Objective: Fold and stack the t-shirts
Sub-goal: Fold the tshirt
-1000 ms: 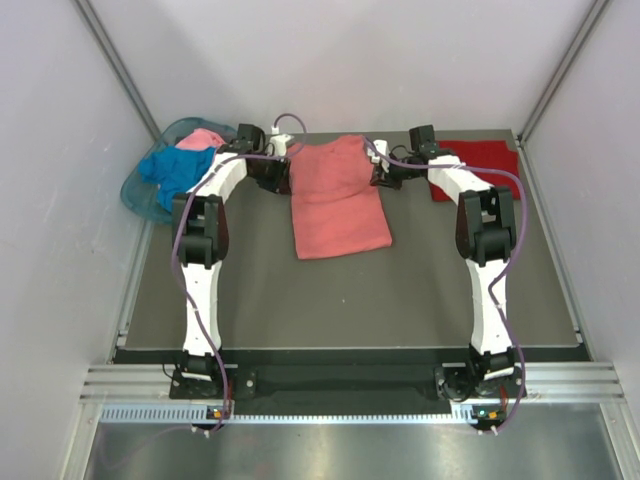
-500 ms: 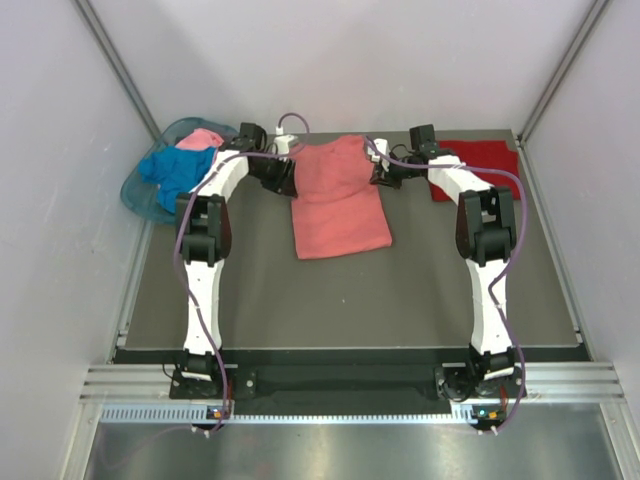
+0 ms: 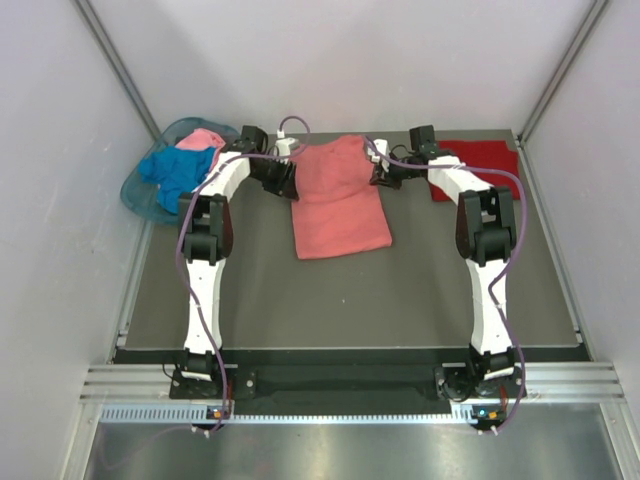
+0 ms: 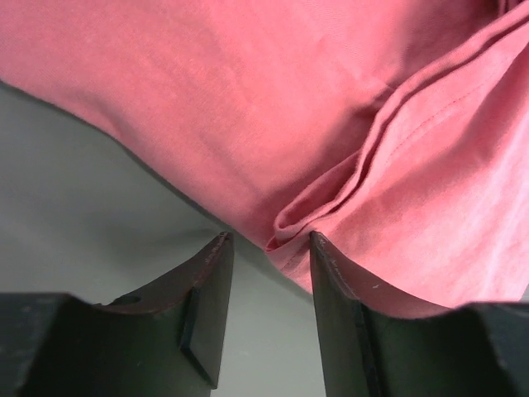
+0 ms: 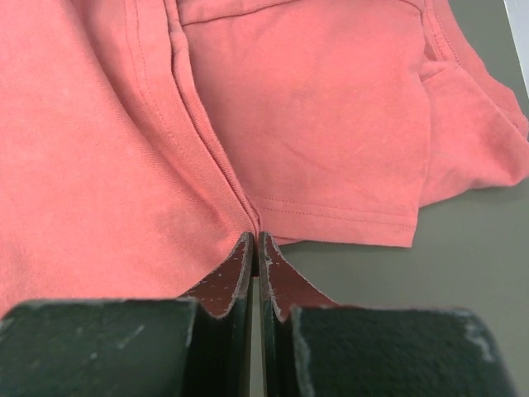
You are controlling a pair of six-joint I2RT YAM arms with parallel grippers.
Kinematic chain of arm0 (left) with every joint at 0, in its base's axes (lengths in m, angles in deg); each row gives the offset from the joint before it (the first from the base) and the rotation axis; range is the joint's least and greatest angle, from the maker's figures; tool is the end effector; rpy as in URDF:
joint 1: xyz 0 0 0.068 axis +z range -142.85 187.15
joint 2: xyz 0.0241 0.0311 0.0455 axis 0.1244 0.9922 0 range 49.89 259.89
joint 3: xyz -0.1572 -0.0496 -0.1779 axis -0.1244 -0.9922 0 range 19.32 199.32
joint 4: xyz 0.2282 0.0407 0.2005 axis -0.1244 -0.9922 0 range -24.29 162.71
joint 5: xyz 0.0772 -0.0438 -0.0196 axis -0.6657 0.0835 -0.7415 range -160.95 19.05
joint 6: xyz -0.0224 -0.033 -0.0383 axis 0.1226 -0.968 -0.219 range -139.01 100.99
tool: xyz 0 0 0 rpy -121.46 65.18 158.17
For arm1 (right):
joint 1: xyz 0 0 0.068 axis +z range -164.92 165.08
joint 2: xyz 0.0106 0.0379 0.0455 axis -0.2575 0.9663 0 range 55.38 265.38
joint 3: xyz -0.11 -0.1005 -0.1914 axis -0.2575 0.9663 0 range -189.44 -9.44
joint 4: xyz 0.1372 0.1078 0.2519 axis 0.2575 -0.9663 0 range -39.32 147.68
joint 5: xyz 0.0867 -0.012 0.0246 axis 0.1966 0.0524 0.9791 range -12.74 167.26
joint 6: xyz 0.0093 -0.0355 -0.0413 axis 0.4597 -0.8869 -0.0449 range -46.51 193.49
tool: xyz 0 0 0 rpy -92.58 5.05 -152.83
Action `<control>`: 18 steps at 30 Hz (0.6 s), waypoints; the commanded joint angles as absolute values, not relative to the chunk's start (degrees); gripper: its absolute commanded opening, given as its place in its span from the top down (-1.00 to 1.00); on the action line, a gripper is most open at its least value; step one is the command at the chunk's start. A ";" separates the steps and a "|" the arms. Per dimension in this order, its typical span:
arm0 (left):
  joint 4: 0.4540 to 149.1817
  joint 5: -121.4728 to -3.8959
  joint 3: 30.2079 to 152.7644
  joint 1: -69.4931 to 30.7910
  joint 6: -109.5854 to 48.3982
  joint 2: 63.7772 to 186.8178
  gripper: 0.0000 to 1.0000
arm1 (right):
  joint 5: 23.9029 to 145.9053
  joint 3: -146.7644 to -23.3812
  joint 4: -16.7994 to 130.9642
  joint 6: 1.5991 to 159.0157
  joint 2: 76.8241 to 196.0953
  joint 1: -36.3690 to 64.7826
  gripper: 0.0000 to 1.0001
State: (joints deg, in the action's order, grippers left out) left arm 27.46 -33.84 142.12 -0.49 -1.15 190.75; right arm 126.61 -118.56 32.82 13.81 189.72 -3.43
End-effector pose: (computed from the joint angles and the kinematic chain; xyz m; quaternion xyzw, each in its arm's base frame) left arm 0.5360 -0.0947 0.1338 0.2752 0.8835 -0.2889 0.2455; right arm 0.5196 0.1347 0.1339 -0.6129 0.6117 0.2315 0.4433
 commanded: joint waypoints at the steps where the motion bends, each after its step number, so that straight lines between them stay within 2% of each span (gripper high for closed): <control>1: 28.50 -30.08 144.47 -0.41 -1.17 190.69 0.08 | 129.73 -118.34 35.79 13.11 187.21 -3.85 1.00; 2: 28.68 -29.73 144.56 -0.41 -1.26 190.78 0.12 | 129.73 -118.25 35.88 13.11 187.13 -3.76 1.00; 4: 28.51 -29.37 144.74 -0.41 -1.35 190.87 0.51 | 129.56 -118.07 36.05 13.20 186.95 -3.85 1.00; 6: 28.07 -30.33 145.26 -0.41 -1.87 190.69 1.00 | 129.21 -117.64 37.19 14.51 186.78 -3.85 1.00; 12: 29.91 -33.41 142.64 0.20 -3.98 187.53 1.00 | 129.64 -117.28 38.60 16.36 186.25 -5.69 1.00; 18: 38.35 -33.24 134.37 0.91 -7.41 182.26 1.00 | 130.00 -115.27 40.97 17.77 184.76 -6.48 1.00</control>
State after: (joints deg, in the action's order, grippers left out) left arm 32.44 -33.30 135.78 0.03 -5.78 188.30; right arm 127.13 -116.46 36.60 17.88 189.59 -5.40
